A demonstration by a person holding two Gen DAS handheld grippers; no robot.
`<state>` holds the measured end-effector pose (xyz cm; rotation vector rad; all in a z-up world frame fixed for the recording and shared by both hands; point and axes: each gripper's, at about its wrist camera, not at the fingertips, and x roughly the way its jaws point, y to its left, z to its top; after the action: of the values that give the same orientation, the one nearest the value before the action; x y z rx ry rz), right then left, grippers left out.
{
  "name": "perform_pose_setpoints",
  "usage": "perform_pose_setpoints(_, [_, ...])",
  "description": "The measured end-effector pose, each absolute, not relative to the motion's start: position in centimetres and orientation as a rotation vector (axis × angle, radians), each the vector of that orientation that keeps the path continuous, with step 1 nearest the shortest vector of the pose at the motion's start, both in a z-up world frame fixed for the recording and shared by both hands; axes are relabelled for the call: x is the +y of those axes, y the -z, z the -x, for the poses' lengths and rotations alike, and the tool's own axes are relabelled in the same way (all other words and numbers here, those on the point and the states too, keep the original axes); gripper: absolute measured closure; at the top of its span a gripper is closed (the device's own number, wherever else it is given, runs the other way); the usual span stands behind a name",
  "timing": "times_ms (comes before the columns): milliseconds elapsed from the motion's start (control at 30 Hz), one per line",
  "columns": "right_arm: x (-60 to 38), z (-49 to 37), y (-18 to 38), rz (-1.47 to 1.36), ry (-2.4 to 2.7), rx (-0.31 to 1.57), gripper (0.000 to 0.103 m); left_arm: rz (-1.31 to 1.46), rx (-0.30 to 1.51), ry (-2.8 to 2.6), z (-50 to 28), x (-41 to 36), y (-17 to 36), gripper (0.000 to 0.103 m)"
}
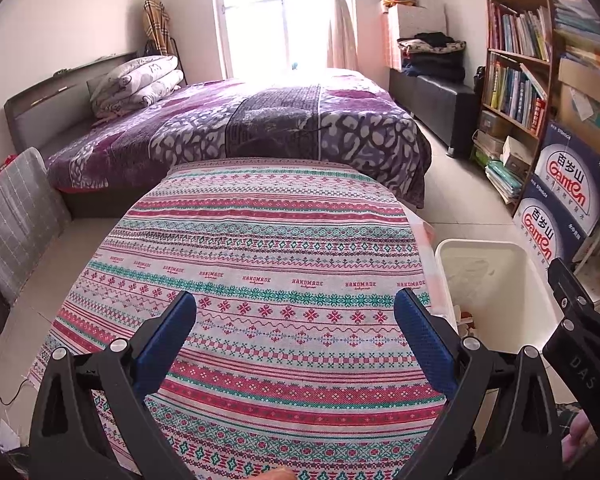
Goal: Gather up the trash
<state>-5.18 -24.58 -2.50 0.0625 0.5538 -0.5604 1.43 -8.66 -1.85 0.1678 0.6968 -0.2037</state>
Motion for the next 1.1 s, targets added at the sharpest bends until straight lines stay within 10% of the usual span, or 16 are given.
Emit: perform_pose_setpoints(1100, [-24.63,4.98,3.38,-0.09,0.549,0.603,0.007,-0.17,0.685,0.248,-1.41,-8.94,2.14,0.008])
